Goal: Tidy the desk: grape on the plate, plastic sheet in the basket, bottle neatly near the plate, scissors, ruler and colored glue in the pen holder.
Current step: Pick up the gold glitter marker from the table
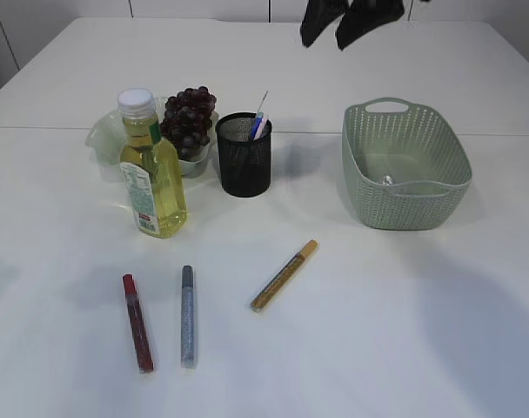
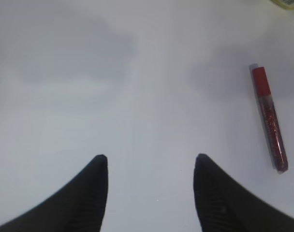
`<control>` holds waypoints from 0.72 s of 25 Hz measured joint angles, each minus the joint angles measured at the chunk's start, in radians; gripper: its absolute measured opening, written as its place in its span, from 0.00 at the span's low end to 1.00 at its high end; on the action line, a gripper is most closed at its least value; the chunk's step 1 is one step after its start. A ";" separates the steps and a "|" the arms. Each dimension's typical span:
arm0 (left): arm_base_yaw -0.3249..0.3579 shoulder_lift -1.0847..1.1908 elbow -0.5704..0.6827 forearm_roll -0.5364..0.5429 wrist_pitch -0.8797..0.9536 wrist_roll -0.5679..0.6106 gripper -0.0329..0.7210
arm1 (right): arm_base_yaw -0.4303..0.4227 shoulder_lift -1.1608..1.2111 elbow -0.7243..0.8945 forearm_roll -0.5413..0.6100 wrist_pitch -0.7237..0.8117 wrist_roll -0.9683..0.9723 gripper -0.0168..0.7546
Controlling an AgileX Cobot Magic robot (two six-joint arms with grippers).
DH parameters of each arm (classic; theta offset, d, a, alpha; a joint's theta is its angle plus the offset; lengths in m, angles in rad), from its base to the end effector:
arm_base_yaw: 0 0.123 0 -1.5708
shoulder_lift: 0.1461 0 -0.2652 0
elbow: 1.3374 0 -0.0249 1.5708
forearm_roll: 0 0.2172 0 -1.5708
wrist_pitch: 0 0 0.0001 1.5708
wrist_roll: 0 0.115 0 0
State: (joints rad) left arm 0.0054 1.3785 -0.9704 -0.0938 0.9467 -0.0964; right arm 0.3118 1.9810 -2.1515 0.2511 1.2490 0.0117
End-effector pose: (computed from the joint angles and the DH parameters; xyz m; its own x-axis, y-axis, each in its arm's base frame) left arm 0.2361 -0.0075 0.2337 -0.9455 -0.1554 -0.2863 -0.1265 0.9850 -0.1170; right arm 0.3779 0.1503 0.3347 -0.8270 -0.1721 -0.5352 -0.3478 0.9046 0.2465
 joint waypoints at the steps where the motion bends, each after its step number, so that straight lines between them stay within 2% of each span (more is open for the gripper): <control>1: 0.000 0.000 0.000 0.000 -0.002 0.000 0.59 | 0.029 -0.005 0.033 -0.042 0.002 0.024 0.51; 4: 0.000 0.000 0.000 -0.002 -0.012 0.000 0.59 | 0.113 -0.009 0.128 -0.124 0.002 0.096 0.51; 9: 0.000 0.000 0.000 -0.003 -0.047 0.000 0.59 | 0.217 0.001 0.249 -0.139 0.002 0.187 0.51; 18: 0.000 0.000 0.000 -0.004 -0.055 0.000 0.59 | 0.231 0.112 0.268 -0.188 -0.004 0.520 0.51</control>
State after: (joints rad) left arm 0.0054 1.3785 -0.9704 -0.0979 0.8917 -0.0964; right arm 0.5424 2.0926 -1.8835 0.0632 1.2450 0.5314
